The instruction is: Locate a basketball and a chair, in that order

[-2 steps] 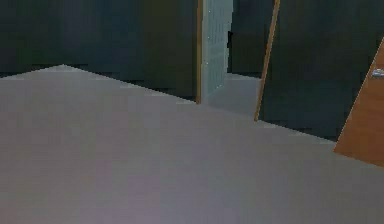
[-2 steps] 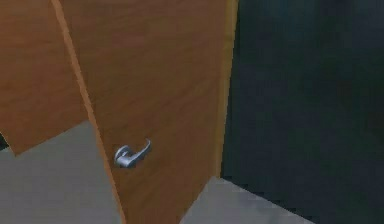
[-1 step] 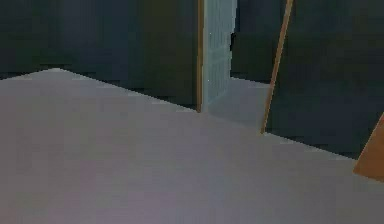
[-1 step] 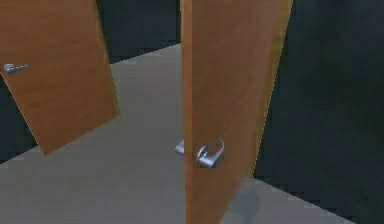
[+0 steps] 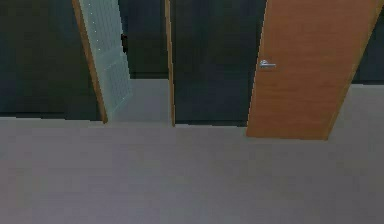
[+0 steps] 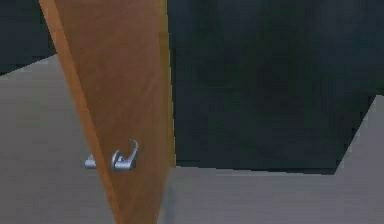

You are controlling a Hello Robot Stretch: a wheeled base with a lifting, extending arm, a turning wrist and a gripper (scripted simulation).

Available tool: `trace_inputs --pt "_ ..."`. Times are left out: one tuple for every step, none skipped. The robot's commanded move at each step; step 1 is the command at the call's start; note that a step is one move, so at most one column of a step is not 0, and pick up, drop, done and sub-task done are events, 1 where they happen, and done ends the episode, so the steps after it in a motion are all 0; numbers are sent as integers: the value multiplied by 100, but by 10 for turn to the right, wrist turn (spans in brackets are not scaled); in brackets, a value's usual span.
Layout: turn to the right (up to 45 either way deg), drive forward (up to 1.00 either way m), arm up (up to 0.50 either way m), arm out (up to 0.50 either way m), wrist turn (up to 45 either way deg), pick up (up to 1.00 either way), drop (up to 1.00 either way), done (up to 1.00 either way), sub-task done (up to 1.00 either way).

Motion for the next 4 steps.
trace_inputs --pt "30 0 0 0 0 0 0 0 0" --pt "0 65 0 0 0 0 0 0 0" --pt "450 0 0 0 0 0 0 0 0" --pt "0 45 0 0 0 0 0 0 0"
